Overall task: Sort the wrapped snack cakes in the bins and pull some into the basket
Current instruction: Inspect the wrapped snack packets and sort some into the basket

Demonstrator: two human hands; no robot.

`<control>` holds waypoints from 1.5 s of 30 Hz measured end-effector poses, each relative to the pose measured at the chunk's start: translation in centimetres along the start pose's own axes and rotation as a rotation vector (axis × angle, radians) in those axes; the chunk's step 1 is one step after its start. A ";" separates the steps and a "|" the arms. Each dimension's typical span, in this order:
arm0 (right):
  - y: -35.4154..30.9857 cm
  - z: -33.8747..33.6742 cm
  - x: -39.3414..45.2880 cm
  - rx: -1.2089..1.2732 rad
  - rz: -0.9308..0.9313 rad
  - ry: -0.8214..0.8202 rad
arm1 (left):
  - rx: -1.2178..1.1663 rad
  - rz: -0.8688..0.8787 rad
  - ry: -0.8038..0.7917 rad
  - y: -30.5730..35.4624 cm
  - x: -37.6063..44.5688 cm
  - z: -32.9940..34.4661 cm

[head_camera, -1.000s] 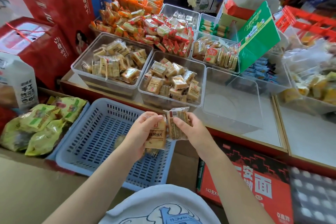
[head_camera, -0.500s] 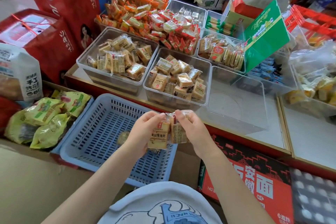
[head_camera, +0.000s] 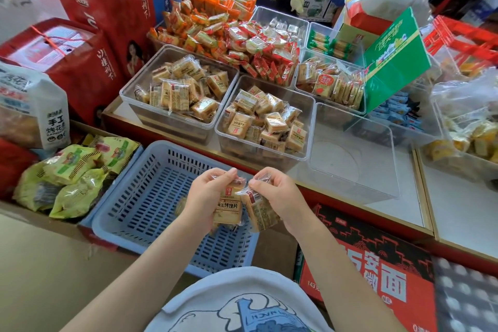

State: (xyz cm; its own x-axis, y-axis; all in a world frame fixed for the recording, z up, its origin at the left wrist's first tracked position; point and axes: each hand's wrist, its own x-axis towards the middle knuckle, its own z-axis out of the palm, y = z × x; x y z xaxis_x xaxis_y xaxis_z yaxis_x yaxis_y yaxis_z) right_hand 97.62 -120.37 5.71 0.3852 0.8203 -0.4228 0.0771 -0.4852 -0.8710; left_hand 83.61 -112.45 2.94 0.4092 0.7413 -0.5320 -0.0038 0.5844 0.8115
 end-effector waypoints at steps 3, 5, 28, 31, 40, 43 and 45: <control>0.2 0.3 -0.1 0.022 -0.026 0.013 | 0.074 0.055 0.053 -0.5 -0.1 0.1; 0.2 0.4 -0.1 0.056 -0.025 0.034 | 0.119 0.042 0.087 -0.6 -0.1 0.2; 0.5 1.8 1.8 0.170 0.020 0.231 | -0.131 -0.216 -0.112 -1.6 0.6 0.3; 0.2 1.7 2.0 0.084 -0.063 0.281 | -0.048 -0.219 -0.254 -1.0 -0.3 1.1; 0.9 1.0 2.4 -0.013 -0.093 0.142 | -0.046 -0.116 0.021 -0.8 1.8 -0.6; 0.8 1.3 2.4 -0.093 -0.065 0.067 | -0.036 -0.091 -0.052 -0.7 1.7 -0.8; 0.6 1.2 2.4 -0.061 -0.021 0.056 | -0.032 -0.078 -0.085 -0.7 1.6 -1.0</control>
State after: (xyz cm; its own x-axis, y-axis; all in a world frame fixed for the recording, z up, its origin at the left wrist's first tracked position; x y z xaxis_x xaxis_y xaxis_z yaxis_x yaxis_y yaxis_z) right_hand 97.54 -118.33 3.88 0.4331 0.8134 -0.3883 0.1412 -0.4867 -0.8621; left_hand 83.35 -111.40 1.28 0.4853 0.6632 -0.5698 0.0028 0.6505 0.7595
